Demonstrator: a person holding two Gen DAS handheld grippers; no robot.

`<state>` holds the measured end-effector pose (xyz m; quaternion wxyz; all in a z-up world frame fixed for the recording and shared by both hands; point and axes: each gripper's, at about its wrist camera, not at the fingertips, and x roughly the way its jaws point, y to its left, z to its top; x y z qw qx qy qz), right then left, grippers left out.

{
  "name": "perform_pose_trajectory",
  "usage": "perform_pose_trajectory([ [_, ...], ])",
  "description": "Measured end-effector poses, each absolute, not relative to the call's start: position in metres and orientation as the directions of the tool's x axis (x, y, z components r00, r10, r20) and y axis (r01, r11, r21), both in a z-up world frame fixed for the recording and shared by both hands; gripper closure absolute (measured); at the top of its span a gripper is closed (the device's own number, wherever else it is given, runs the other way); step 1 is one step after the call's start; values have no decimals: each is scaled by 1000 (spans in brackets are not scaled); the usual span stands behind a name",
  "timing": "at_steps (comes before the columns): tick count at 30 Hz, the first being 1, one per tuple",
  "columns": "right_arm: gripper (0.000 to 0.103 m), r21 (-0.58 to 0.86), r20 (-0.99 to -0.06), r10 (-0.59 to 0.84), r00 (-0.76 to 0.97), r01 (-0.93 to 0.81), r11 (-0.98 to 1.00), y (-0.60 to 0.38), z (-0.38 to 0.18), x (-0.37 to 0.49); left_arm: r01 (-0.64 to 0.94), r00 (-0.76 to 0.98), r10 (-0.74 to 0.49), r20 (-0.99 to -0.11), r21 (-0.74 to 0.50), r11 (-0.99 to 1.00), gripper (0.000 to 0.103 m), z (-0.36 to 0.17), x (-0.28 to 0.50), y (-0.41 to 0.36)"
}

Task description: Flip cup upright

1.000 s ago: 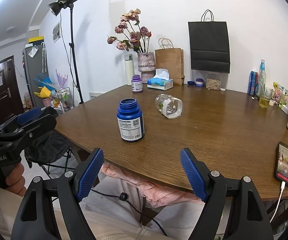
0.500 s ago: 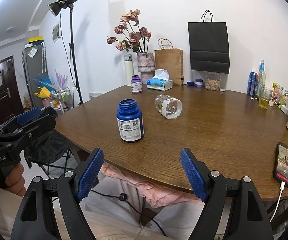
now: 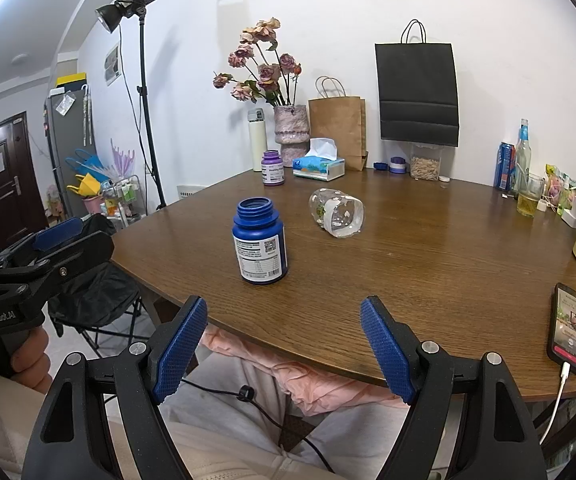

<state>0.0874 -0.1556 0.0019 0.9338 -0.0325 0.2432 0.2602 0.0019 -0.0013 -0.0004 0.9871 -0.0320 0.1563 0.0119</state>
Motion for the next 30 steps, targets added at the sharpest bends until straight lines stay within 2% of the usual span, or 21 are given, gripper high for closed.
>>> perform_pose_trajectory([
  [21,20,63,-472,467,748,-500,864,-156,1,88,-14,950,-7,-312,-64,998,0,4,8,4],
  [24,19,50,-457,467,757,-502,863,-159,5,99,4,957,-19,-289,-54,999,0,27,32,13],
  [30,19,-11,-434,461,774,-516,857,-154,28,180,68,931,-31,-363,92,993,0,67,146,27],
])
